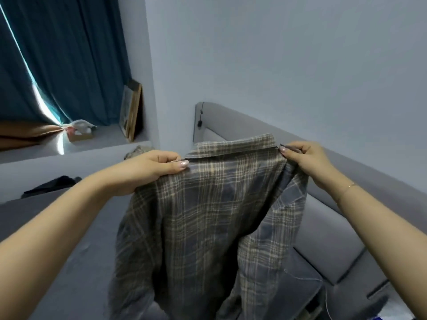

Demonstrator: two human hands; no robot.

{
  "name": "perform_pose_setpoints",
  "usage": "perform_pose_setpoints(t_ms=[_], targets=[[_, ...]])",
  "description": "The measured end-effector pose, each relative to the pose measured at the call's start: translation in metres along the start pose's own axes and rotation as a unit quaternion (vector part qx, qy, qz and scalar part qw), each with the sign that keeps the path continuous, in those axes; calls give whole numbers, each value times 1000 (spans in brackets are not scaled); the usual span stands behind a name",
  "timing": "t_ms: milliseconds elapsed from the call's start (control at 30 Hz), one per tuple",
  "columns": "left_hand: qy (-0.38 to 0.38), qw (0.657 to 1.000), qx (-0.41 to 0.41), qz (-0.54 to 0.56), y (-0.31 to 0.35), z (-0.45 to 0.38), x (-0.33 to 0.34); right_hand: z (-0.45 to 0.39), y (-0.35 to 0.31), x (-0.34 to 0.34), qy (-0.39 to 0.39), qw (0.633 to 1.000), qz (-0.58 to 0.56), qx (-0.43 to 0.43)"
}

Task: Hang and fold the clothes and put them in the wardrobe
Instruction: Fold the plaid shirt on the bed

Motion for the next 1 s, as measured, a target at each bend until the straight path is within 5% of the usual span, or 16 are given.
perform_pose_setpoints(t_ms=[167,333,500,700,1000], targets=[[65,998,-24,4,51,-32,76,-52,39,-67,29,997,65,-27],[153,987,-44,11,78,-55,110,-114,22,-87,31,948,288,-132],[249,958,-96,108,53,-50,114,-146,13,-44,6,985,155,-77],[343,907,-182,161,-43,-9,103,-144,-13,108,-88,961,200,-170],[425,811,-337,221,-282,99,60,-38,50,430,-279,922,236,-129]])
Point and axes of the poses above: each hand's wrist, its own z-axis away from the middle knuckle, its own x-axis out of the palm, y = z × x, the point moved 9 cm from there along -z, towards the middle knuckle, and after that the axes turned 7 degrees about y, right-handed, at the moved point
